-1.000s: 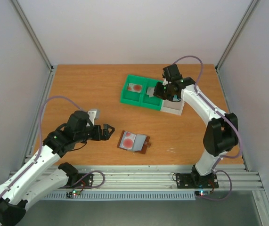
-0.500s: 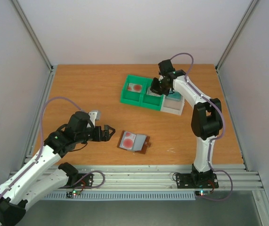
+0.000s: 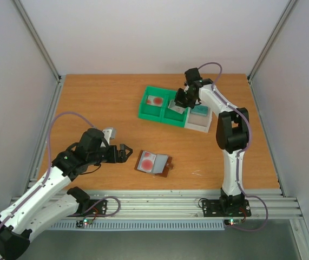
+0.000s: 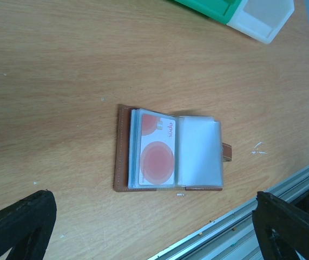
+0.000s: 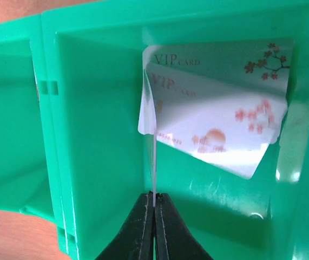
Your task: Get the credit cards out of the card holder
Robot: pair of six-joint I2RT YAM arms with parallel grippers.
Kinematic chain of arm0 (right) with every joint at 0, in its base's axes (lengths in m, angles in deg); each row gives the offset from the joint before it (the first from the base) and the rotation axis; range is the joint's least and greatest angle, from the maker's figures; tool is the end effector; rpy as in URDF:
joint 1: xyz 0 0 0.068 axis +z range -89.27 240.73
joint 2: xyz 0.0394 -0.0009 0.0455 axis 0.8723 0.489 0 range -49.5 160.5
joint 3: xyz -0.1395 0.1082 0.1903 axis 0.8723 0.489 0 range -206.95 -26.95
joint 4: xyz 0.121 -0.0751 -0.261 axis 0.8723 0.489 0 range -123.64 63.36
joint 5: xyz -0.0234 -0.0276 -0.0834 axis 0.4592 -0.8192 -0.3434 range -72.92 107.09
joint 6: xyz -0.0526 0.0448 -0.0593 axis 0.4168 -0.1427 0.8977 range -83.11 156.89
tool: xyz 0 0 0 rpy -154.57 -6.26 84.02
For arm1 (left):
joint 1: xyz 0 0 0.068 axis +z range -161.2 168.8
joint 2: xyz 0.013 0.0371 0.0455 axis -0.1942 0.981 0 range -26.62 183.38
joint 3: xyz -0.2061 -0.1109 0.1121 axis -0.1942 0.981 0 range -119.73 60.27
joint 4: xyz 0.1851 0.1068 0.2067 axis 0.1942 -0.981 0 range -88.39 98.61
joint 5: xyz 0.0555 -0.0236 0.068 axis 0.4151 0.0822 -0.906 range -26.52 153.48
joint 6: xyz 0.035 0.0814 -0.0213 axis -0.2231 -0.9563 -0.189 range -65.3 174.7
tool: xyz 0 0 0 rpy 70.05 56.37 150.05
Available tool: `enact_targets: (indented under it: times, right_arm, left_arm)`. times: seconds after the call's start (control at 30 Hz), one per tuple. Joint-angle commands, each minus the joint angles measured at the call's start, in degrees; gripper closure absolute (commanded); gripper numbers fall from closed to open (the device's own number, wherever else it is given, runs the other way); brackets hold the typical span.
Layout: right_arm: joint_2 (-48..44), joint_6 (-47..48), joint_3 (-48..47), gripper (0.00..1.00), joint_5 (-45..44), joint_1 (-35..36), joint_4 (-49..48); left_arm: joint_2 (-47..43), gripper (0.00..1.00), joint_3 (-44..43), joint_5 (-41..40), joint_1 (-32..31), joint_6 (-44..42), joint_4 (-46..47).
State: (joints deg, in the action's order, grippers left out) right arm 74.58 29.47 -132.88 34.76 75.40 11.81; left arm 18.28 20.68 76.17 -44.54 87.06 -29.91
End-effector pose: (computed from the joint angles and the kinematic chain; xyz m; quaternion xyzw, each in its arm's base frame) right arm 0.4922 0.1545 0.1539 -0.0959 0.9579 0.1900 0.1928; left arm 0.1913 -0.1473 0.2172 0.0511 0.9139 -0.2968 0.2722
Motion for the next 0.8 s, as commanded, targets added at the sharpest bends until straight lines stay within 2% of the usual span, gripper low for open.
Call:
enact_targets:
  times: [0.0,0.47,0.77]
  right_arm:
    - [2.11,0.36,-3.05,0.97,0.88,-0.53,0.5]
    - [3.87,0.35,-5.32,0.86,-3.67,-1.58,3.64]
    - [1.41,1.11,-5.58,0.79,-3.95,-1.58,5.21]
  left_arm:
    - [-0.1,0.01,0.0,0.61,0.28,0.34,2.67]
    - [1.14,0.01,-0.67,0.5,0.25,0.05,2.15]
    - [1.64,0.01,-0.62,-0.09,0.21,0.06,1.73]
